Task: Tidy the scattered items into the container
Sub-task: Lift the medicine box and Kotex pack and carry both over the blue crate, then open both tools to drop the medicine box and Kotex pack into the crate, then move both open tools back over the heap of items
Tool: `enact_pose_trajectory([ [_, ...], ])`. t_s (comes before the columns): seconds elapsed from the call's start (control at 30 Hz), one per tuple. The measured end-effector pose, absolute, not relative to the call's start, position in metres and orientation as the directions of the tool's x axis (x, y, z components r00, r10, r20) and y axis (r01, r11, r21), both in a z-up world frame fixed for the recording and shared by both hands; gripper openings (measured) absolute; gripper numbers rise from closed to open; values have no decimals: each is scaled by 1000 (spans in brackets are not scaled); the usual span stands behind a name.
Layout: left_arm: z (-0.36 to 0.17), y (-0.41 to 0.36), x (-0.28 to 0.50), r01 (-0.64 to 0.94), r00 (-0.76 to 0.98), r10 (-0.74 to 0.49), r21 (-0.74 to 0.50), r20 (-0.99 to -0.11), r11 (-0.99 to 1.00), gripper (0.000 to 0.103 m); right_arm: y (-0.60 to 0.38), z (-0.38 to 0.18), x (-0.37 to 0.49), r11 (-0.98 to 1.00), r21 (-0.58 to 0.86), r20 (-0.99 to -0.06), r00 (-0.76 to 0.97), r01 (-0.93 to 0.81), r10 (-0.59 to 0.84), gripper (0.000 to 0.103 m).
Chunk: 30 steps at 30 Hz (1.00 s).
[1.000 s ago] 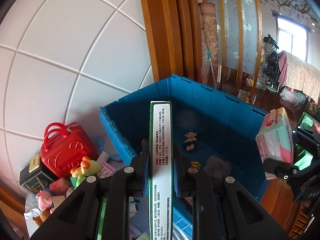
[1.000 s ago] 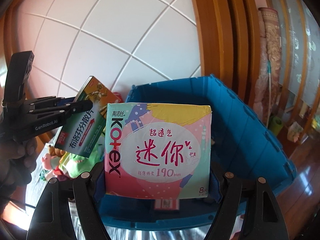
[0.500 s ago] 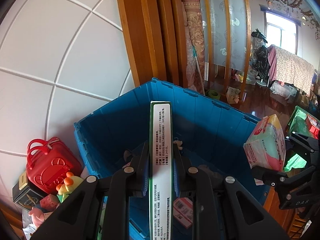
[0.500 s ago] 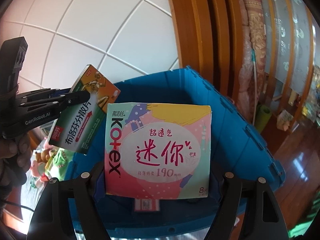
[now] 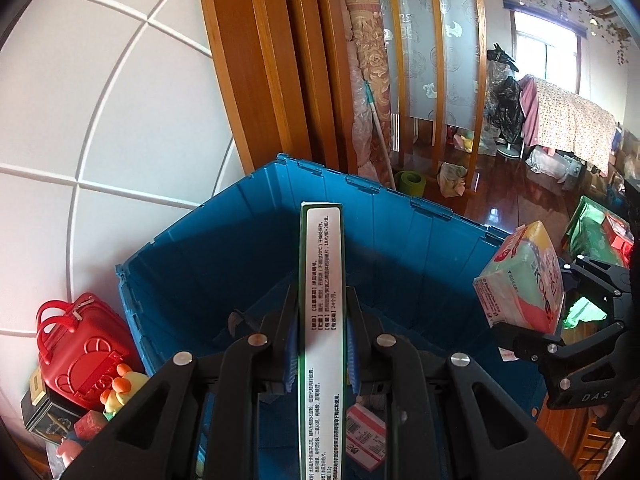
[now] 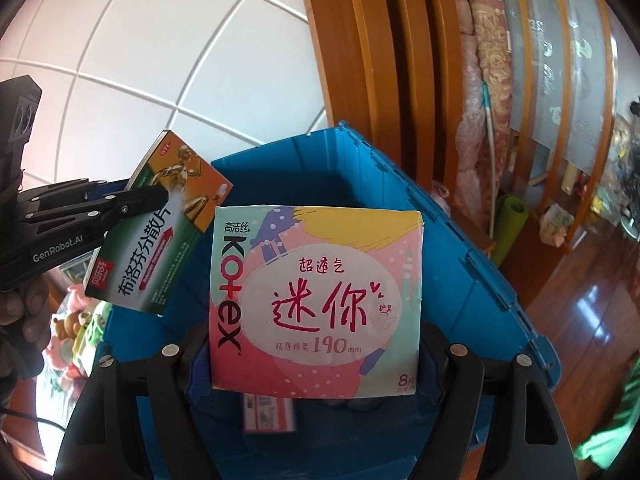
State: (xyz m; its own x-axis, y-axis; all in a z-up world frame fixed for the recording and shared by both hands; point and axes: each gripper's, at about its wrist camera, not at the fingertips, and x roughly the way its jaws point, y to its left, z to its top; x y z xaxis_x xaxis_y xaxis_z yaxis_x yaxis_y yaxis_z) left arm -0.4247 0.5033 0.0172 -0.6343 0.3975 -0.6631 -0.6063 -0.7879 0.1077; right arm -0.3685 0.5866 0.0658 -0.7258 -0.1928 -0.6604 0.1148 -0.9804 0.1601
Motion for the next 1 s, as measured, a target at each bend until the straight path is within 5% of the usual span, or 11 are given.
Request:
enact_pose_trajectory([
  [0.17,20,505,-439,-594,-614,401,64,-680,-802,27,583,65,-377,-983,141,-661,-728,116,-181,79],
  [0.23,25,499,-442,-567,-630,399,45,-666,-822,86,579,64,-382,-988,103,-667,-729,113,-153,91],
  [0.27,29,493,-442,-554,-643,407,27,-649,-832,94,578,65,-383,-990,94,-664,-734,108,-143,103],
  [0.3,31,489,-442,-546,-650,412,16,-638,-837,98,578,66,-383,-990,92,-655,-743,103,-138,102],
  [1.0,30,430,-412,-471,-691,363,9,-625,-882,98,554,75,-369,-983,74,-647,-742,167,-174,103],
])
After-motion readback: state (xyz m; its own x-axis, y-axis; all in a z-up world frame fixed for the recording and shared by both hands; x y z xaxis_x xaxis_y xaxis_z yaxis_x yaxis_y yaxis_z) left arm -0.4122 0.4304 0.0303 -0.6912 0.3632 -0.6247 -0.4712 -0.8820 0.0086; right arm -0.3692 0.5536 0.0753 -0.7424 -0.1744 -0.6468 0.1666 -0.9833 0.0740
